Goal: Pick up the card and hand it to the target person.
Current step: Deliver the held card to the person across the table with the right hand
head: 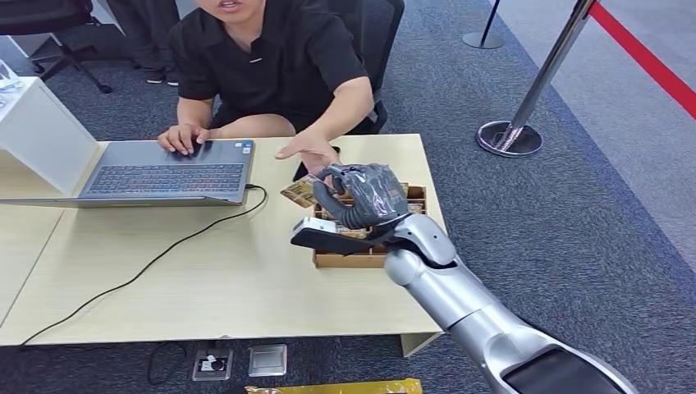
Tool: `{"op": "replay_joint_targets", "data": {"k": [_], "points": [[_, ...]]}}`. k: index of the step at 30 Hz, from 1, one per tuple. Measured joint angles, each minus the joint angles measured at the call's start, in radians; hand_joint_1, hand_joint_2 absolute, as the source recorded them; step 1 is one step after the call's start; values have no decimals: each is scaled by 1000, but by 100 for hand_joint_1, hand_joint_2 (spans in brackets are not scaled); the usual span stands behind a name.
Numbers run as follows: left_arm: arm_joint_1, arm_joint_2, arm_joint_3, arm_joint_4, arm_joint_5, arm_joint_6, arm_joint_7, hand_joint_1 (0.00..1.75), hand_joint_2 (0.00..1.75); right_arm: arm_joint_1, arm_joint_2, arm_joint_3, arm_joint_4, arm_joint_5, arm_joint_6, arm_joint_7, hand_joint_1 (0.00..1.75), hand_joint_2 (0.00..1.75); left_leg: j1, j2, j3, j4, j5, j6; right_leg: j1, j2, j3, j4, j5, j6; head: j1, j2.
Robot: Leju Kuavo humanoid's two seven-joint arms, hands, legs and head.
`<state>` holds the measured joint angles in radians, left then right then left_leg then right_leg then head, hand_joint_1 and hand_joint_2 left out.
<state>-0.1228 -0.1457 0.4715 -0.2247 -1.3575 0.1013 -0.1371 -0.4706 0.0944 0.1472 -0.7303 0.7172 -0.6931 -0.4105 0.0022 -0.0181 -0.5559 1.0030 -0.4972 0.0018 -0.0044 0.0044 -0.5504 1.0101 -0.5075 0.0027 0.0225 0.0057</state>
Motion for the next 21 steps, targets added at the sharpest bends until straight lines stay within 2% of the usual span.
{"op": "replay_joint_targets", "data": {"k": [21], "points": [[2, 0, 0, 0, 2, 1, 0, 0, 0, 15, -9, -49, 20, 20, 0, 17, 0, 0, 0, 0, 0, 0, 0, 0, 0, 0, 0, 0, 0, 0, 0, 0]]}}
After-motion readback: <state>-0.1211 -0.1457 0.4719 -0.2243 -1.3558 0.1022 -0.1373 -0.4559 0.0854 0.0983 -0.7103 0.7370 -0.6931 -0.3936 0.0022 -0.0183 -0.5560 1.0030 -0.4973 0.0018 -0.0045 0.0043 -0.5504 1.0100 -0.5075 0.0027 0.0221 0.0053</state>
